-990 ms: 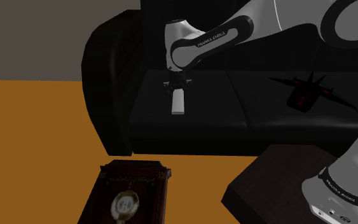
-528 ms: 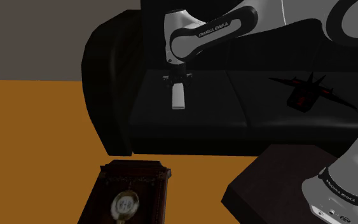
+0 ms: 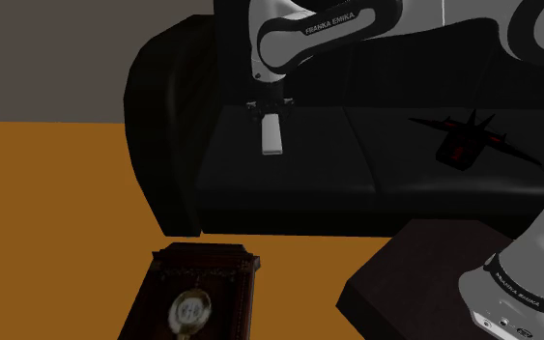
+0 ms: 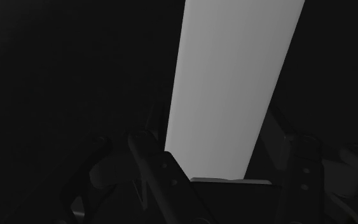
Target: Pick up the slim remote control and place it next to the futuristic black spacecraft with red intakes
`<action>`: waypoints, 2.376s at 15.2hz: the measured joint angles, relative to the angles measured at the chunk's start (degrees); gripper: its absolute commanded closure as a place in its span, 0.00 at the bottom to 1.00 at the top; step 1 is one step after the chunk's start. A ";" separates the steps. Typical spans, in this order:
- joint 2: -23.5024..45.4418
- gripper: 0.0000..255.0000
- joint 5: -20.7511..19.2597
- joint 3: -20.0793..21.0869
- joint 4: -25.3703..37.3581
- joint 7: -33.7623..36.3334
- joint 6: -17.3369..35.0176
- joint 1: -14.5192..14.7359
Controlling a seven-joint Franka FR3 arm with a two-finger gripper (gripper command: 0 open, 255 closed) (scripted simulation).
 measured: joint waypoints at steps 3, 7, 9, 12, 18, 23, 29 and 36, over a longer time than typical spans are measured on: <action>-0.73 1.00 0.21 0.09 1.31 -0.20 -2.01 -0.04; -1.30 1.00 0.41 0.19 3.49 -0.39 -4.75 0.02; -1.43 1.00 0.48 0.23 4.79 -0.50 -6.16 0.06; -1.22 1.00 0.49 0.25 7.45 -0.62 -8.61 0.23; -1.10 1.00 0.53 0.36 12.46 -0.74 -13.49 0.63; -6.30 1.00 1.78 -0.21 6.06 -3.85 -12.08 -2.39; -15.42 1.00 3.95 -2.24 -6.48 -10.80 -8.21 -7.81; -23.08 1.00 5.51 -5.79 -16.77 -19.64 -5.18 -13.04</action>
